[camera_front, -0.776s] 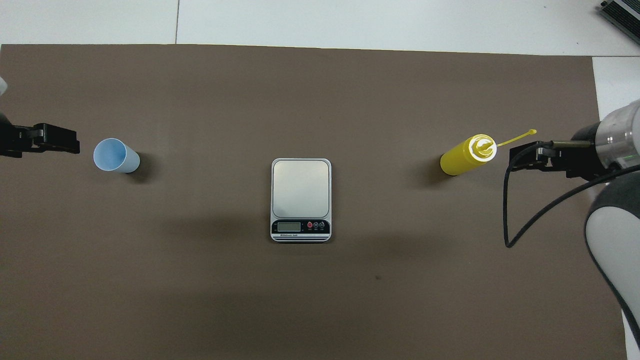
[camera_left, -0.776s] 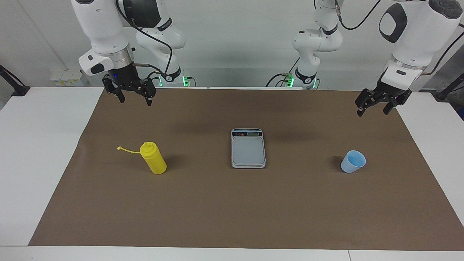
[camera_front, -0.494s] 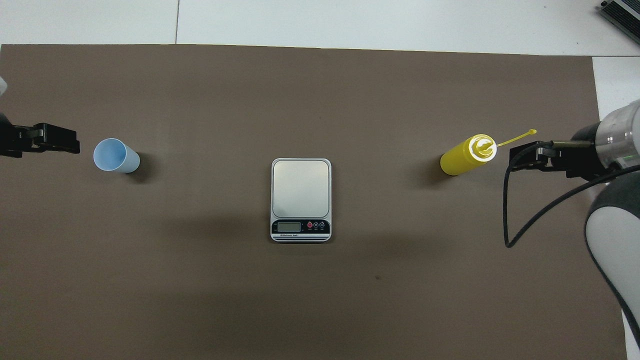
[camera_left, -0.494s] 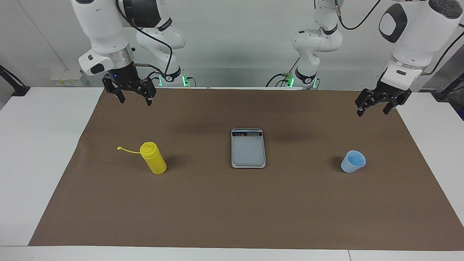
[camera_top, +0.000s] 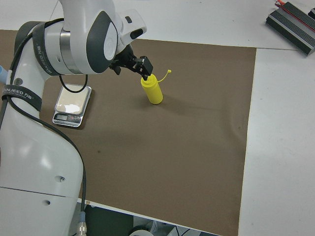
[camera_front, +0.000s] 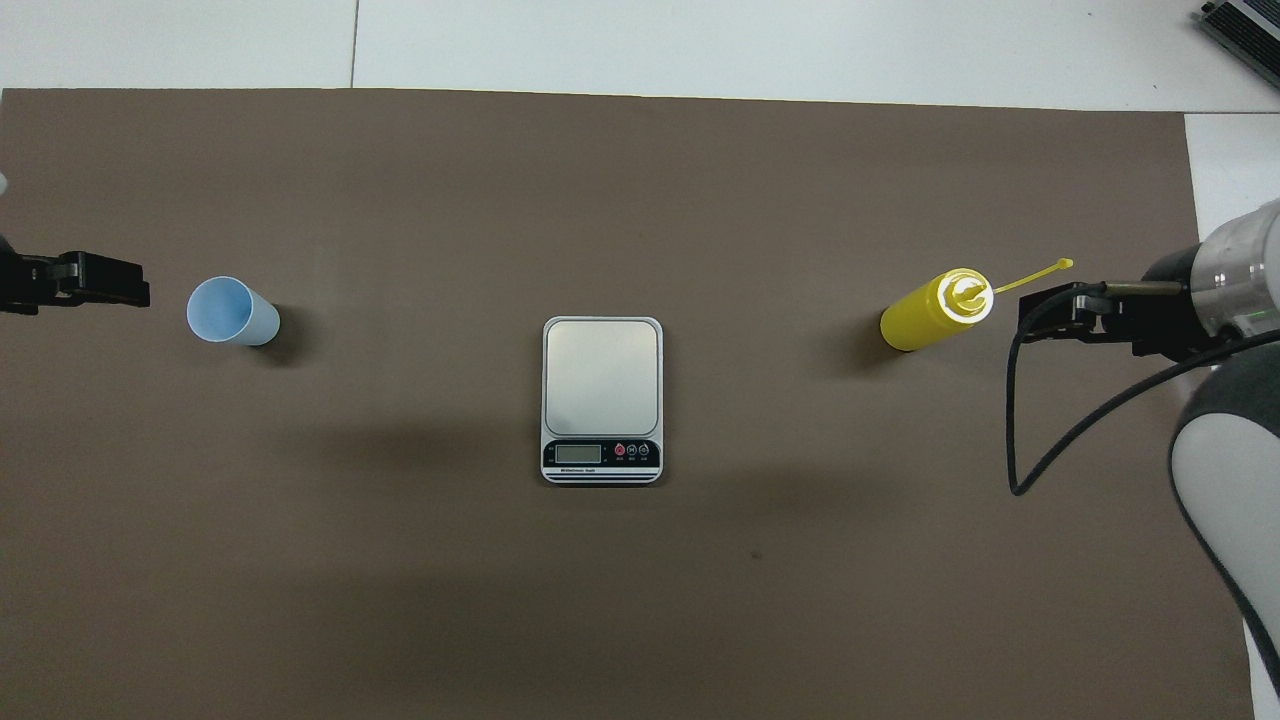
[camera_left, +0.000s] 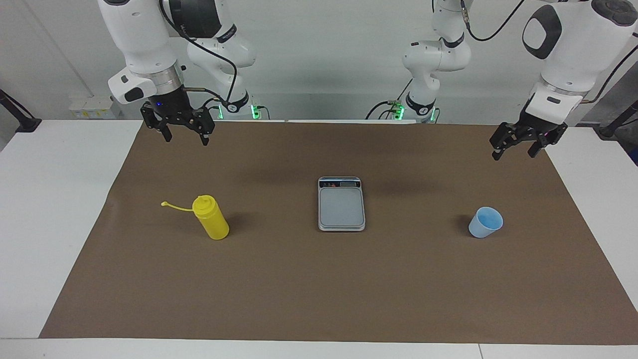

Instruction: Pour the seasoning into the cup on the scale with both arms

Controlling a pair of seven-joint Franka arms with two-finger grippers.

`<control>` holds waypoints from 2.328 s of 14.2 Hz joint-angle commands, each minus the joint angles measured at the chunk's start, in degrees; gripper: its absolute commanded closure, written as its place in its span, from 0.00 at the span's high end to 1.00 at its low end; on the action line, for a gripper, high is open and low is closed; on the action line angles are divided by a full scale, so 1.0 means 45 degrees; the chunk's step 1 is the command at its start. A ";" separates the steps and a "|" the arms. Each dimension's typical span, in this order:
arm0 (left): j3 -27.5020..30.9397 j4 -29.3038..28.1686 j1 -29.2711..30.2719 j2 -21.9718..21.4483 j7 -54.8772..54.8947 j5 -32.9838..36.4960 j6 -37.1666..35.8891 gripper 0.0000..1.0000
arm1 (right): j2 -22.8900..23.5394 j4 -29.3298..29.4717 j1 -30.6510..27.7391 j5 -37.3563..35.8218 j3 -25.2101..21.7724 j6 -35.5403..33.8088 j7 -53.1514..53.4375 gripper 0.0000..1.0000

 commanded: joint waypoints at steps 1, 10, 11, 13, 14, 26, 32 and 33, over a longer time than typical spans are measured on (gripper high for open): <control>0.0103 -0.1545 0.0006 -0.0508 0.0245 0.0114 0.1423 1.00 | -0.0200 -0.0176 -0.0155 0.0257 0.0018 0.0024 -0.0183 1.00; 0.1079 -0.4006 0.0045 0.0448 0.0773 0.0055 0.4995 1.00 | -0.0200 -0.0176 -0.0155 0.0257 0.0018 0.0024 -0.0183 1.00; 0.1099 -0.4396 0.0103 0.0450 0.0773 0.0055 0.5524 1.00 | -0.0200 -0.0176 -0.0155 0.0257 0.0018 0.0024 -0.0183 1.00; 0.1138 -0.4614 0.0143 0.0411 0.0792 0.0036 0.5763 1.00 | -0.0200 -0.0176 -0.0155 0.0257 0.0018 0.0024 -0.0183 1.00; 0.1138 -0.4653 0.0162 0.0411 0.0773 0.0036 0.5821 1.00 | -0.0200 -0.0176 -0.0155 0.0257 0.0018 0.0024 -0.0183 1.00; 0.1138 -0.5513 0.0182 0.1016 0.0558 -0.0218 0.8068 1.00 | -0.0200 -0.0176 -0.0155 0.0257 0.0018 0.0024 -0.0183 1.00; 0.1138 -0.5337 0.0162 0.1934 0.0480 -0.0628 0.9025 1.00 | -0.0200 -0.0176 -0.0155 0.0257 0.0018 0.0024 -0.0183 1.00; 0.1138 -0.5337 0.0162 0.1973 0.0480 -0.0628 0.9064 1.00 | -0.0200 -0.0176 -0.0155 0.0257 0.0018 0.0024 -0.0202 1.00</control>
